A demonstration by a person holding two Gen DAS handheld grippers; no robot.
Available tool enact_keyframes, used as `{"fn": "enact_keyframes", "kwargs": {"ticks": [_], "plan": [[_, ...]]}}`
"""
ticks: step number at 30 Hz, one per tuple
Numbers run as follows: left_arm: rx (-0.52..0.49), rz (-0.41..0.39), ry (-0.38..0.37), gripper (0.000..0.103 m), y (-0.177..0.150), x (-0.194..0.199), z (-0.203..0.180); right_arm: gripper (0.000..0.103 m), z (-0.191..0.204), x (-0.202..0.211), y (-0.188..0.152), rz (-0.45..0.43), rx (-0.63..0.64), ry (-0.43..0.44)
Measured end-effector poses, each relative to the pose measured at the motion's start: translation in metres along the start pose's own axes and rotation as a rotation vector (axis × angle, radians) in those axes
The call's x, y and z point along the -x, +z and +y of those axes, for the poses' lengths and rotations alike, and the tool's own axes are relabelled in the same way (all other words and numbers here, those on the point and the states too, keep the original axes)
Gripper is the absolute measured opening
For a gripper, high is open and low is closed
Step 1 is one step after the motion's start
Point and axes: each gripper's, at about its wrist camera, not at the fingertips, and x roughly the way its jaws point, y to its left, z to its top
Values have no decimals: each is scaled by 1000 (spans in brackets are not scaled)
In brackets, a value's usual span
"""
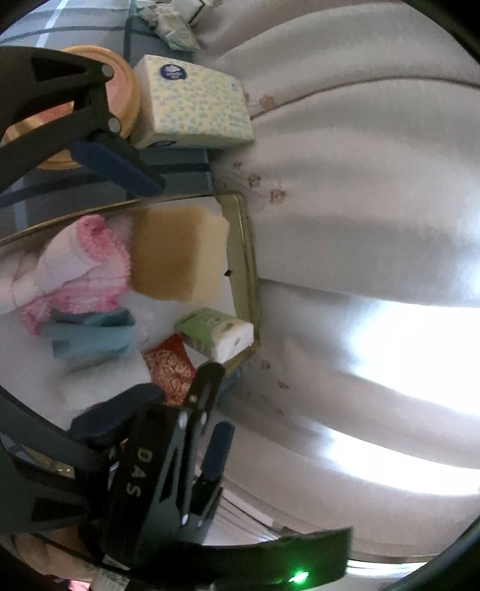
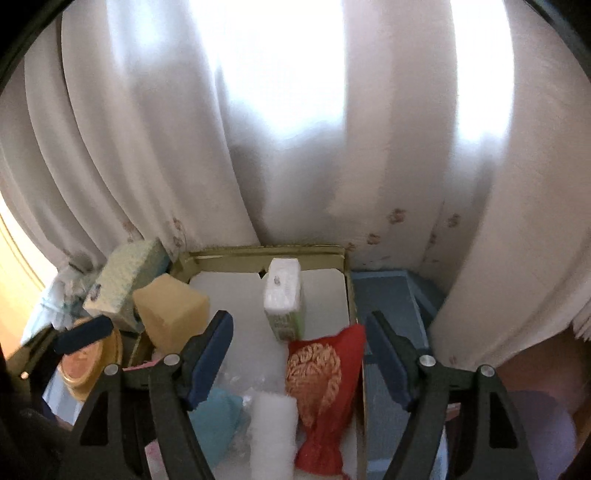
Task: Organize soft objects
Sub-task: 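Withdraw both tools from the tray toward the remaining items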
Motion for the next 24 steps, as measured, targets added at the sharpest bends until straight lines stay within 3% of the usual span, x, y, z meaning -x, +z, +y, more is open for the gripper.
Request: {"fn": "enact_keyframes", "kwargs": {"ticks": [5,15,24], "plan": [[-3,-55,6,103,-12,10,-1,76,-2,21,-22,-102,-72,-2],[-76,-325,201,103,-49,47,-1,77,10,68,-72,-442,-166,-124],[-75,-423,248,103,-63,58,10,77,23,80,-99,-582,-160,-269]]}}
